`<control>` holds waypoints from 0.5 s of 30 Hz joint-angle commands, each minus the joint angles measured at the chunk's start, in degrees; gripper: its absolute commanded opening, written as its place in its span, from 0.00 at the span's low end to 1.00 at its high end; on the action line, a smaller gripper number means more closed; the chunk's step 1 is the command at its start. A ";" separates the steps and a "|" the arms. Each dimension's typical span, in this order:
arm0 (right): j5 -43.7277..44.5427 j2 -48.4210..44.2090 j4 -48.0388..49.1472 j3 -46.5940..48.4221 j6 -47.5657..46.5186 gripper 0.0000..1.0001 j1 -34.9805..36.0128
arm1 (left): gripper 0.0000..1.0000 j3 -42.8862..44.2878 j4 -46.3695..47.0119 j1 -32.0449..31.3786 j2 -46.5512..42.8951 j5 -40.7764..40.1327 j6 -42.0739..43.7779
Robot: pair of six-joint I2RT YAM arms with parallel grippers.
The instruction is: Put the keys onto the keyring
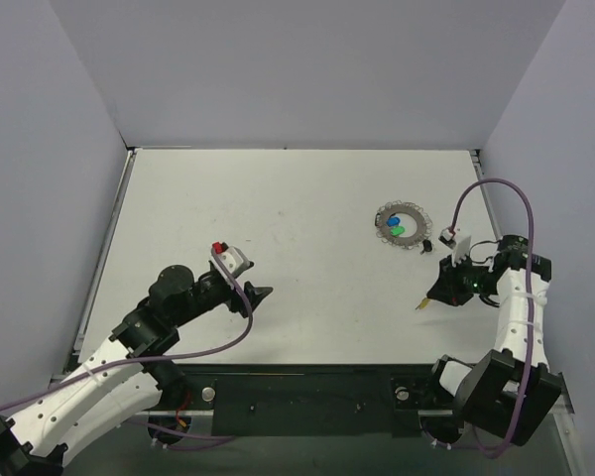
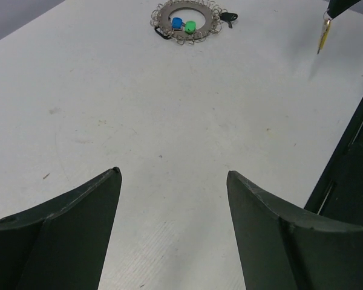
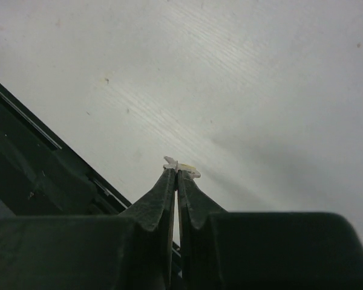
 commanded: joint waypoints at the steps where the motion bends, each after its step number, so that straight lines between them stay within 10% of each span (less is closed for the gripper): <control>1: 11.03 2.73 -13.36 5.20 -6.11 0.00 -3.94 | 0.80 0.12 -1.14 0.10 -3.81 -1.41 3.20; 15: 29.77 16.52 4.44 3.36 7.50 0.00 8.00 | 0.80 0.12 -1.84 0.44 -6.19 -0.44 3.64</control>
